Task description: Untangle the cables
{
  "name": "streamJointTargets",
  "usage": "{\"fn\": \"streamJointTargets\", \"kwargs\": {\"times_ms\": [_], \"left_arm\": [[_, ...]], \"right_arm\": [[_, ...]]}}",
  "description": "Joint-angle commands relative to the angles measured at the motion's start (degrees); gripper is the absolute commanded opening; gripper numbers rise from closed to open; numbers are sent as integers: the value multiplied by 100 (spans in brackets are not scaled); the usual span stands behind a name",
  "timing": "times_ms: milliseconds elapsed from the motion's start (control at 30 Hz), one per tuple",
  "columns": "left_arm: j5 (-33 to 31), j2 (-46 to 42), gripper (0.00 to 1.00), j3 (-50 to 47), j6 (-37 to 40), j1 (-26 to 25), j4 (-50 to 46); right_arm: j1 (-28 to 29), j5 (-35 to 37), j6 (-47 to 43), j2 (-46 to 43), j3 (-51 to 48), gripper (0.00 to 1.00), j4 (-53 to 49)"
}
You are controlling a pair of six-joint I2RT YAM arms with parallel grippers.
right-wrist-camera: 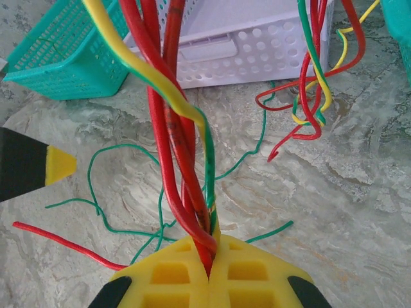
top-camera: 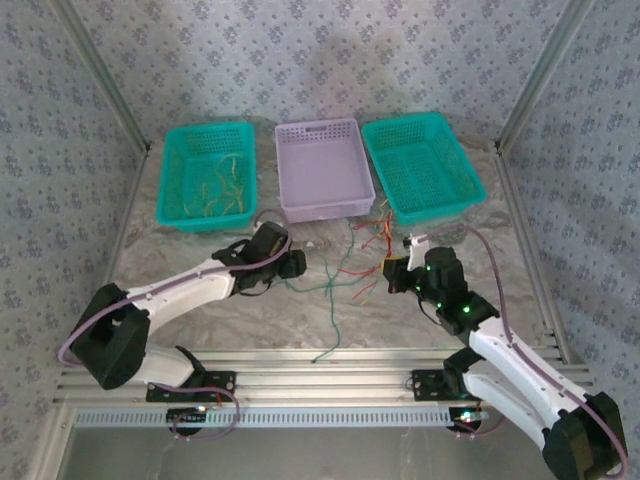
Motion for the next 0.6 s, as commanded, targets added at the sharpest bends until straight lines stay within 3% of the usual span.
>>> {"fn": "streamJointTargets", "kwargs": {"times_ms": [0,367,467,567], "left_arm": [[-536,364,61,449,510,4,-581],[-690,1418,58,1028,949,3,-946],[-665,1542,49,1041,994,3,-882],[-650,1643,34,1111,1011,3,-894]], "right_arm": [[-35,-88,50,-69,-79,0,112],[-39,-101,3,-174,-32,0,53],[-48,-119,20,-180,-37,0,71],[-53,-117,12,-174,-17,0,57]]}}
